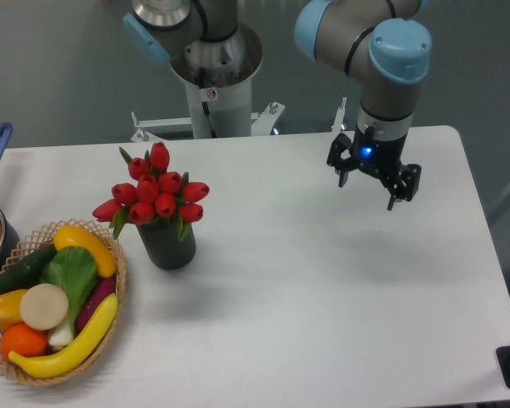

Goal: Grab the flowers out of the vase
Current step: 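Move the open gripper toward the red tulips in the dark vase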

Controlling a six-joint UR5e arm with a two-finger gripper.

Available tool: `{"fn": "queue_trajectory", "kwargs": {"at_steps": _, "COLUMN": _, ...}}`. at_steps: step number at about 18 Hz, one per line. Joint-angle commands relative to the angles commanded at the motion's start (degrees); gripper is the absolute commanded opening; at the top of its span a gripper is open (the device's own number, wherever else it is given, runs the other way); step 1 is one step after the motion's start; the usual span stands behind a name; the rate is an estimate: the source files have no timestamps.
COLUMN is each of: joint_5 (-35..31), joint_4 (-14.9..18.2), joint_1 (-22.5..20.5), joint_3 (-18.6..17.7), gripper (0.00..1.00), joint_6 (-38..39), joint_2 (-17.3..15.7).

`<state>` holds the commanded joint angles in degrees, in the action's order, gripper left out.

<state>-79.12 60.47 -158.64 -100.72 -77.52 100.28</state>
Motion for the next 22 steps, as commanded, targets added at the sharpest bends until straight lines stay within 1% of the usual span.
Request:
{"fn": "queue_trajectory", "kwargs": {"at_steps": 4, "joint_5": 7.3, "joint_4": -0.6, "joint_1": -1.2, "joint_3": -1.9, "gripper": 1.0, "joint_6": 0.6, "joint_2": -1.9}}
{"fn": "queue_trajectory", "kwargs": {"at_steps": 8, "joint_5": 10.7, "joint_4": -2.7, "joint_1": -1.1, "joint_3": -4.1, "gripper": 1.0, "joint_6": 1.3, "joint_2": -4.0}}
{"fn": "queue_trajectory", "kwargs": {"at_steps": 10, "joint_5": 13.1, "joint_4": -3.1, "joint_1": -1.1, "joint_3": -4.9, "gripper": 1.0, "joint_6": 1.4, "joint_2": -4.8}}
{"fn": "queue_trajectory", "kwargs": {"at_steps": 13, "joint_5": 19.6, "joint_4": -3.6, "joint_1": -1.1, "joint_3": -6.4, "gripper": 1.0, "joint_6": 1.0, "joint_2": -5.4}}
{"fn": "queue_trajectory", "kwargs": {"at_steps": 15, "joint_5": 22.2, "joint_4": -3.6, "joint_1": -0.8, "joint_3": -7.8, "gripper": 1.0, "joint_6": 1.1, "joint_2": -6.4}}
{"fn": "queue_trajectory", "kwargs": {"at_steps": 16, "joint_5": 22.5, "joint_4": -3.6, "joint_1": -0.6, "joint_3": -8.8, "gripper": 1.0, "joint_6": 1.3, "joint_2": -7.3}}
{"fn": "queue_trajectory", "kwargs": {"at_steps": 18, "joint_5": 22.7, "joint_4": -3.7, "joint_1": -0.4, "joint_3": -11.9, "gripper": 1.0, "joint_6": 1.1, "joint_2": -9.5}}
{"fn": "queue_trajectory", "kwargs": {"at_steps": 19, "joint_5": 23.2, "joint_4": -4.0, "joint_1": -0.4, "joint_3": -13.0, "gripper": 1.0, "joint_6": 1.0, "joint_2": -10.0}}
{"fn": "queue_trajectory", "kwargs": {"at_steps": 20, "joint_5": 25.0, "joint_4": -4.4, "joint_1": -0.3, "joint_3": -14.1, "gripper": 1.0, "joint_6": 1.0, "joint_2": -10.4}}
{"fn": "queue_trajectory", "kwargs": {"at_steps": 22, "joint_5": 31.3, "joint_4": -4.5, "joint_1": -0.1, "joint_3": -15.4, "gripper": 1.0, "joint_6": 1.1, "joint_2": -10.7}}
